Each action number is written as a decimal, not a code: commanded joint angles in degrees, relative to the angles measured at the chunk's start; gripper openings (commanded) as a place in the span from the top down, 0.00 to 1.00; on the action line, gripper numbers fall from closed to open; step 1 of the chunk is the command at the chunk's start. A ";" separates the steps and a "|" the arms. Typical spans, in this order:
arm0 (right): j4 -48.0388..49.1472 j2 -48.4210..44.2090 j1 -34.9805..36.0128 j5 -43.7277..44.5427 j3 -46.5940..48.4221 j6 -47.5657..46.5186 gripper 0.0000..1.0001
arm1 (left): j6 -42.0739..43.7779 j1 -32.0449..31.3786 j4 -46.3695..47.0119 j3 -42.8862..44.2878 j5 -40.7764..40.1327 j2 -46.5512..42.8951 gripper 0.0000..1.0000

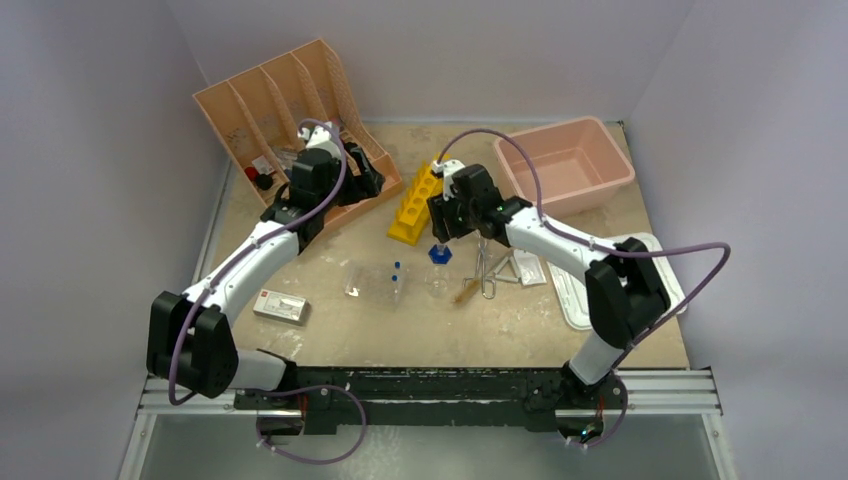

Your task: Organize the chemistry lab equipment

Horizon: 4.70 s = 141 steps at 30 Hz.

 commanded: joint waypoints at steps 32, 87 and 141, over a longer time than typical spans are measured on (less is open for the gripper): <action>22.38 -12.00 1.16 1.47 -7.96 0.78 0.82 | 2.52 -0.45 15.69 -4.31 16.30 -4.01 0.23; 12.21 -19.96 -12.80 -19.11 -4.91 36.52 0.64 | 6.89 -14.58 29.52 8.88 34.87 12.82 1.00; 0.52 32.95 -43.65 -11.21 35.48 54.61 0.73 | 11.94 -12.18 14.33 6.82 0.22 4.84 0.22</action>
